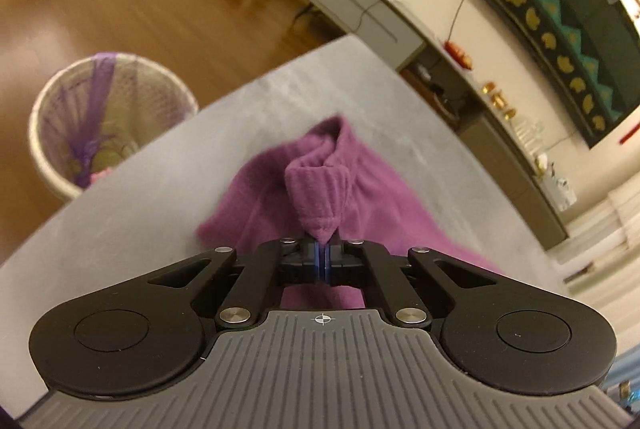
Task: Fold clothes
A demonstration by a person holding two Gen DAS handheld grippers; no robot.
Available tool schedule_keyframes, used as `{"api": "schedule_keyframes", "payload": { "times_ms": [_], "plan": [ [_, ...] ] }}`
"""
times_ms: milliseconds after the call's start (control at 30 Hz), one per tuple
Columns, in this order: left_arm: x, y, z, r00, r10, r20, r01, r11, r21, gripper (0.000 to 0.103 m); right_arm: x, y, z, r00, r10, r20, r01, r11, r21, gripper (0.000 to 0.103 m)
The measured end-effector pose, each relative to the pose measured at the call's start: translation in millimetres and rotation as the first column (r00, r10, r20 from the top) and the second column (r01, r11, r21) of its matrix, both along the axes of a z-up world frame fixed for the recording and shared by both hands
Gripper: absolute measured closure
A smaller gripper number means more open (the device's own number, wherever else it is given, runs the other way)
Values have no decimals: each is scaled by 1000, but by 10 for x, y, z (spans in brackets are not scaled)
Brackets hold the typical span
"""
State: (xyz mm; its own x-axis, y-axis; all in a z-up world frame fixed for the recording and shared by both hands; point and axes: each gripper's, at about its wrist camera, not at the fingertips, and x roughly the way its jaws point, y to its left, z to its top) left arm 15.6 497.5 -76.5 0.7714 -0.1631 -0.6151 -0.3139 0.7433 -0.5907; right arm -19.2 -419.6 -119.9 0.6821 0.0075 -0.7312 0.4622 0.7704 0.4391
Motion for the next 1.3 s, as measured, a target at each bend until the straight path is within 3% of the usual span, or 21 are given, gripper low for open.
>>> {"api": "schedule_keyframes", "payload": {
  "times_ms": [133, 233, 367, 533, 733, 800, 833, 867, 900, 933, 967, 1033, 1100, 1133, 1200, 1300],
  "plan": [
    [-125, 86, -136, 999, 15, -30, -16, 1000, -17, 103, -5, 36, 36, 1000, -11, 5, 11, 1000, -25, 100],
    [-103, 138, -73, 1000, 7, -4, -7, 1000, -15, 103, -74, 26, 160, 998, -32, 58, 36, 998, -61, 100],
    [-30, 126, -84, 998, -21, -56, 23, 999, 24, 103, -81, 29, 101, 999, -42, 2, 42, 996, -74, 100],
    [-150, 125, 82, 1000, -22, 14, 22, 1000, 8, 103, -173, 128, 285, 996, -43, 75, 52, 991, -122, 100],
    [-127, 210, -169, 996, -37, -84, 37, 999, -2, 103, -36, 94, 94, 997, -33, -64, 24, 990, -142, 100],
    [-147, 157, -111, 994, -75, -79, 79, 996, 51, 103, -31, 115, 129, 996, -55, -75, 40, 982, -186, 96],
    [-157, 128, -72, 992, -96, -76, 102, 991, 82, 98, -34, 128, 149, 994, -71, -82, 52, 976, -213, 91],
    [-196, 103, 13, 993, -101, -67, 109, 986, 124, 89, -56, 177, 216, 992, -101, -78, 77, 961, -267, 75],
    [-246, 79, 115, 993, -101, -55, 109, 979, 171, 76, -105, 283, 355, 987, -150, -53, 122, 926, -359, 68],
    [-307, 54, 230, 995, -89, -49, 98, 967, 235, 64, -155, 388, 494, 980, -196, -23, 166, 880, -445, 68],
    [-358, 10, 355, 997, -71, -42, 81, 948, 308, 62, -180, 543, 637, 980, -198, 10, 176, 847, -501, 68],
    [-425, -129, 618, 999, -49, -12, 49, 892, 449, 74, -154, 1001, 933, 995, -74, 73, 101, 839, -534, 68],
    [-352, -350, 787, 991, -131, 34, 98, 865, 491, 73, -13, 1586, 1177, 987, 136, 84, -72, 847, -527, 68],
    [-281, -473, 809, 982, -181, 44, 135, 856, 500, 72, 116, 1946, 1221, 963, 262, 70, -190, 837, -513, 68],
    [-112, -718, 767, 960, -277, 45, 216, 832, 510, 72, 345, 2633, 1284, 876, 481, 40, -404, 776, -485, 70],
    [122, -870, 396, 941, -335, -53, 315, 806, 501, 70, 650, 3391, 1044, 744, 668, 10, -597, 671, -440, 70]
  ]
}}
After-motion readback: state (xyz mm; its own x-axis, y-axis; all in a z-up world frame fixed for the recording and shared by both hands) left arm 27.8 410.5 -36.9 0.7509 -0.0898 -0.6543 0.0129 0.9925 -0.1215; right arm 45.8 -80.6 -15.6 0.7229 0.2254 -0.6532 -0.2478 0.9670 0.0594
